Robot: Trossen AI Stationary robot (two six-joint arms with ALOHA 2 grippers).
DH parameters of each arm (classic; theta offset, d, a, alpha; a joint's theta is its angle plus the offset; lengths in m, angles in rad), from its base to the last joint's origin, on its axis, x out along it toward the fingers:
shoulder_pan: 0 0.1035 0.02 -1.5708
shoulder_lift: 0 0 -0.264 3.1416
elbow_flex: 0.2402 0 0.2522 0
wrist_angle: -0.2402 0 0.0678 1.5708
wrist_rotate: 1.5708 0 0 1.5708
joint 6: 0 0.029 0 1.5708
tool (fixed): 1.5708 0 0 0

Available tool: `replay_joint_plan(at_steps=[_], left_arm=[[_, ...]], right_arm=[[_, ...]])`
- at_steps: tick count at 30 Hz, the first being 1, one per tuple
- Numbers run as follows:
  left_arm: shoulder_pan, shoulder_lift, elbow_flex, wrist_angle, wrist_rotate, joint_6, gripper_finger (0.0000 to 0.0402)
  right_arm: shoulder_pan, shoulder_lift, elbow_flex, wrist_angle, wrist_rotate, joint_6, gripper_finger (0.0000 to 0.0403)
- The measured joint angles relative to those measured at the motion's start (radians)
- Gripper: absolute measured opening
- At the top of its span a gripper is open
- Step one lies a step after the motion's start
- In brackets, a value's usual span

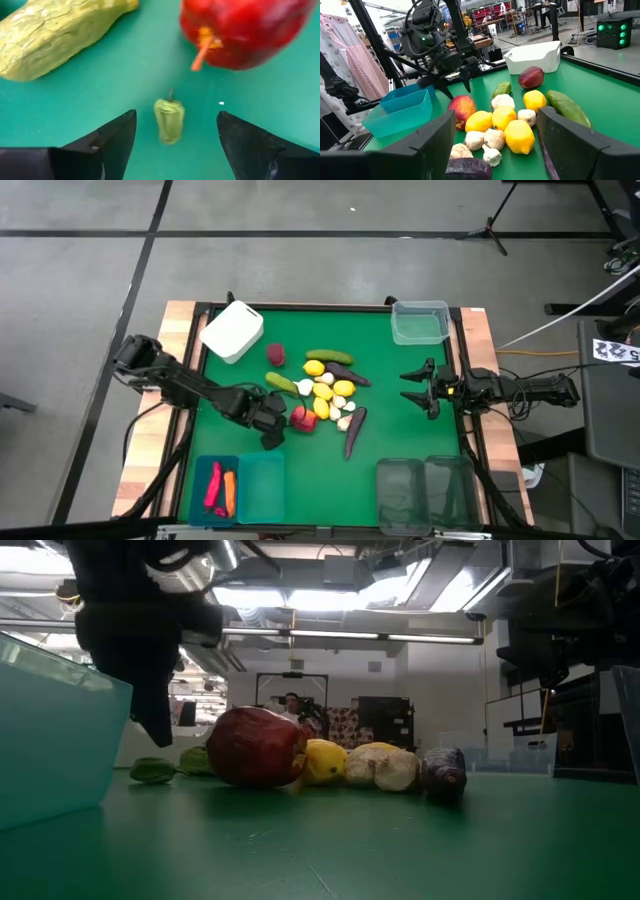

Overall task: Sort produce into baskets
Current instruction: Put the small green pepper into the dark blue bin

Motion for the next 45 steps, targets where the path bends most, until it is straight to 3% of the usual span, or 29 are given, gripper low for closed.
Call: replay_joint_plan(at_steps=[16,30,45], left_arm=[[0.021,0.000,-0.147,0.155,0.006,-0.027,0.0274],[0.021,0.000,-0.163,0.193,0.009,-0.039,0.0151],[0.021,-0.037,-0.165,0.190,0.008,-0.090,0.0082]], right_arm=[[0.000,0.000,0.000,-0.002,-0.008,0.000,0.0280],[0.000,0.000,0.000,-0.002,-0.008,0.000,0.0280],[0.000,0.000,0.000,-0.002,-0.008,0.000,0.0280]])
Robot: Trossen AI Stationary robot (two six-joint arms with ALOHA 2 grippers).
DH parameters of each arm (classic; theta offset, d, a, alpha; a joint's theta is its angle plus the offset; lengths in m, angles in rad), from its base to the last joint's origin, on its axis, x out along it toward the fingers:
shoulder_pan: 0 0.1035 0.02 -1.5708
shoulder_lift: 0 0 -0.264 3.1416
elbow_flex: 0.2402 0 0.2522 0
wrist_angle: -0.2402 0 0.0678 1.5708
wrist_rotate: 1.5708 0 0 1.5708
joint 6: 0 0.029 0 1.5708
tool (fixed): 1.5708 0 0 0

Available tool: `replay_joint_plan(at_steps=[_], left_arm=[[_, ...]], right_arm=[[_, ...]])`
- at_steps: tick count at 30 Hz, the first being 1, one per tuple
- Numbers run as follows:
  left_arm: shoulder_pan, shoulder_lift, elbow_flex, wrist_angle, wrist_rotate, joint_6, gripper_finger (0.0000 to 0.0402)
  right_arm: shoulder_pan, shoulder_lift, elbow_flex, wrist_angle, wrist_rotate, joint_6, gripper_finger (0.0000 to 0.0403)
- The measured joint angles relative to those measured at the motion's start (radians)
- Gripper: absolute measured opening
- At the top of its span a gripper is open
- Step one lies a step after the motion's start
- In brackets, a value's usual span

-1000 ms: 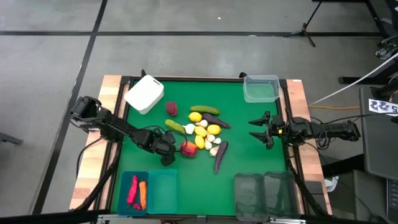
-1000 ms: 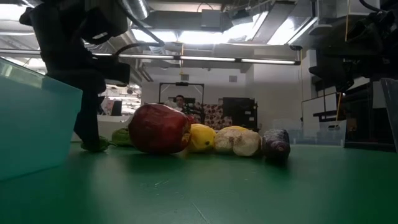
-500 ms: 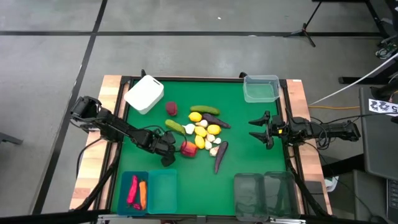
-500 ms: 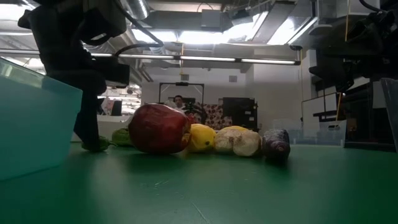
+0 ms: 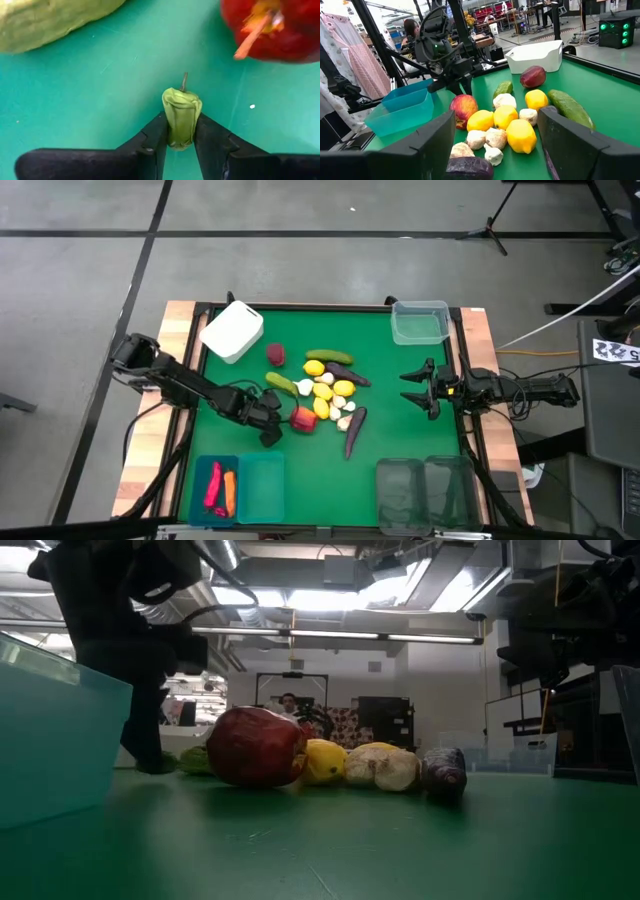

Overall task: Sort produce into baskets
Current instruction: Put the small green pepper into the dark blue bin

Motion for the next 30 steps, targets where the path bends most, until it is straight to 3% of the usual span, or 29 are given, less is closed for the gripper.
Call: replay_joint_plan(at_steps=[8,16,22,30], left_arm=[[-0.023,-0.103,0.036,-0.007,0.000,-0.018,0.0074],[-0.145,-0.254,0.095,-0.002,0.047,-0.036,0.0073],[-0.276,-0.324,0.115,0.008,0.132,-0.199,0.0073],[-0.479,-0.317,0.117,0.094,0.186,-0.527,0.0073]], right_arm=[[0.000,0.000,0.000,0.000,0.000,0.000,0.0280],[0.000,0.000,0.000,0.000,0.000,0.000,0.0280],[0.000,0.000,0.000,0.001,0.000,0.000,0.0280],[0.000,0.000,0.000,0.001,0.000,0.000,0.0280]])
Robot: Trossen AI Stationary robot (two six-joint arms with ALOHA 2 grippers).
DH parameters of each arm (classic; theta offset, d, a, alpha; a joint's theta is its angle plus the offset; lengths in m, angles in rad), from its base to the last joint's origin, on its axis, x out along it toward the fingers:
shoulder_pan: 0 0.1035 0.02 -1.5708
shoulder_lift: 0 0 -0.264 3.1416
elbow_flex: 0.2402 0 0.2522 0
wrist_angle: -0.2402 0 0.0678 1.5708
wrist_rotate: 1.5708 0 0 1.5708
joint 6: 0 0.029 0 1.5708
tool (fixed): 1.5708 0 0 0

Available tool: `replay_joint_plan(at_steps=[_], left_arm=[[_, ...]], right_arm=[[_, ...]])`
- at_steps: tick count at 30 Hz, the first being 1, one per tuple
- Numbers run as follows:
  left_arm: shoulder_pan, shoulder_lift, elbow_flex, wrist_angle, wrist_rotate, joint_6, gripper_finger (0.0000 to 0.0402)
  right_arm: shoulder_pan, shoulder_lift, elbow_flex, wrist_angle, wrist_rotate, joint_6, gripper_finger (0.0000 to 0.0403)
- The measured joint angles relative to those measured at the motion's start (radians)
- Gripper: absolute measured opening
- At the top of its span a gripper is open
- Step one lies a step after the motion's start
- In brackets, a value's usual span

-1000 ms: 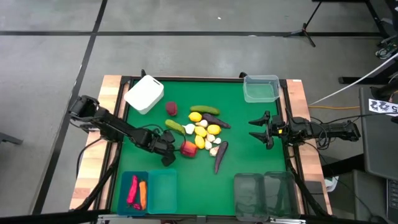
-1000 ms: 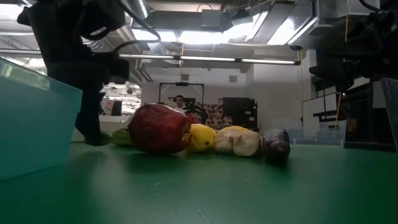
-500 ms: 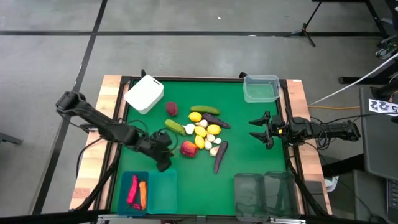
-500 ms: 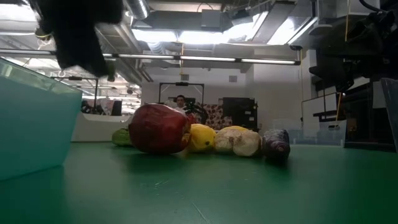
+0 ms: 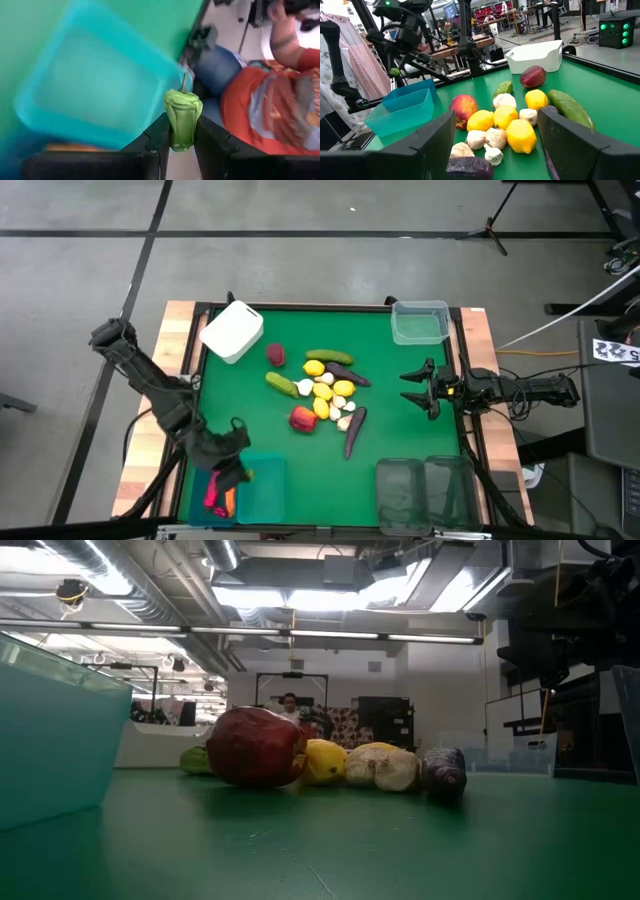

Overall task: Sort produce into baskets
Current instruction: Put the small green pepper into the dark blue bin

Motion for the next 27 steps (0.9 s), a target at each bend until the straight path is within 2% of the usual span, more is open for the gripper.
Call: replay_joint_plan(at_steps=[6,14,17,22,27], left_arm=[[-0.125,0.057,0.000,0.004,-0.053,-0.217,0.0073],[-0.229,0.134,0.000,0.004,-0.008,-0.486,0.0073],[-0.256,0.136,0.000,-0.019,-0.006,-0.553,0.0073],[-0.273,0.136,0.000,-0.157,-0.005,-0.669,0.0062],[-0.273,0.136,0.000,-0.234,-0.005,-0.677,0.0043]], right_arm=[[0.000,0.000,0.000,0.000,0.003,0.000,0.0280],[0.000,0.000,0.000,0.000,0.006,-0.003,0.0280],[0.000,0.000,0.000,0.000,0.007,-0.004,0.0280],[0.000,0.000,0.000,0.000,0.008,-0.007,0.0280],[0.000,0.000,0.000,0.000,0.008,-0.007,0.0280]])
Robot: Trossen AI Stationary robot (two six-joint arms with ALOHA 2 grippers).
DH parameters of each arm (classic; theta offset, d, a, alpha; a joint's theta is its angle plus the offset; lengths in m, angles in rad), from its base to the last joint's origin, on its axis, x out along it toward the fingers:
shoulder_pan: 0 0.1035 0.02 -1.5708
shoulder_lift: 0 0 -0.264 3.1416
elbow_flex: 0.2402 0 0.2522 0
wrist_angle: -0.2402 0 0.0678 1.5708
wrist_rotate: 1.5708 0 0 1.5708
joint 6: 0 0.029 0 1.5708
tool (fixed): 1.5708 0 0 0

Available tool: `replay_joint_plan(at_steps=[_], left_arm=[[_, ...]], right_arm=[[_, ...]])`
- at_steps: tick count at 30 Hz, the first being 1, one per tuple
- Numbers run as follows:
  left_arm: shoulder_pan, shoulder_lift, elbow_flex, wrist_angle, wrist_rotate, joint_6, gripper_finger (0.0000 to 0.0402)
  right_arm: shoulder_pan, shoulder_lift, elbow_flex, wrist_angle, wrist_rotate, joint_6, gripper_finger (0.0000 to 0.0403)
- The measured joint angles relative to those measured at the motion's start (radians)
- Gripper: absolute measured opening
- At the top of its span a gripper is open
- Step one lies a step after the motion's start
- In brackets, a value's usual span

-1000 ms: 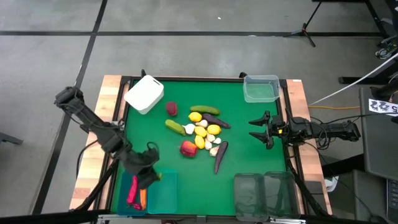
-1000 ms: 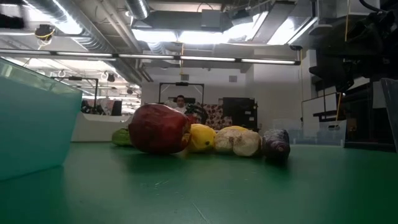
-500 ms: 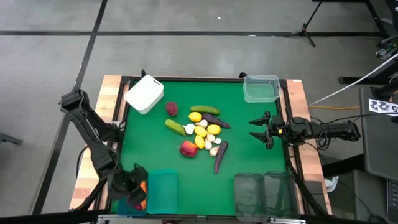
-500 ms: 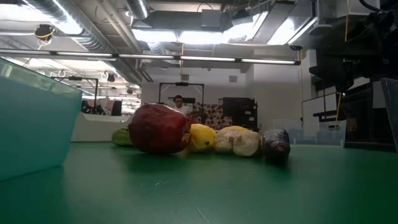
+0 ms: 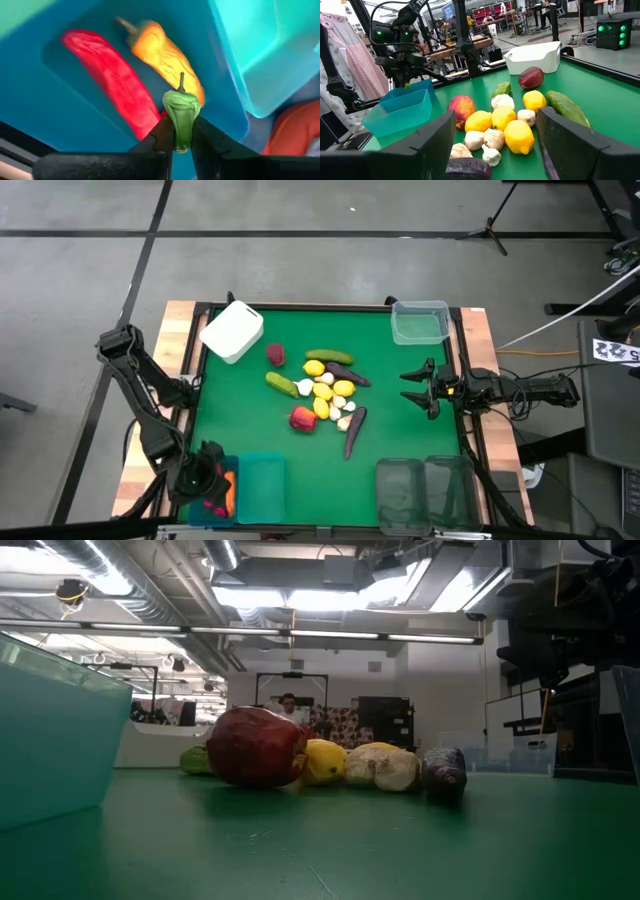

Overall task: Sort produce into baskets
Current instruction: Put the small green pepper into the dark blue bin, then put the apple into the transparent blue bin

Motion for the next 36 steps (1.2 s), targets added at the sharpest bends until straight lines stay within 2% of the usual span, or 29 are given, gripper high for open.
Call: replay_joint_plan(at_steps=[9,14,26,31,36], left_arm=[[0.000,0.000,0.000,-0.140,-0.004,0.008,0.0065],[0.000,0.000,0.000,-0.152,-0.005,0.023,0.0084],[0.011,-0.001,0.000,-0.081,-0.015,0.143,0.0183],[0.051,-0.025,0.000,0.084,-0.142,0.310,0.0204],[0.116,-0.072,0.000,0.277,-0.385,0.626,0.0205]], right_arm=[[0.000,0.000,0.000,0.000,0.000,-0.016,0.0280],[0.000,0.000,0.000,0.000,0.000,-0.018,0.0280],[0.000,0.000,0.000,0.000,-0.001,-0.017,0.0280],[0.000,0.000,0.000,0.000,-0.001,-0.017,0.0280],[0.000,0.000,0.000,0.000,-0.001,-0.016,0.0280]])
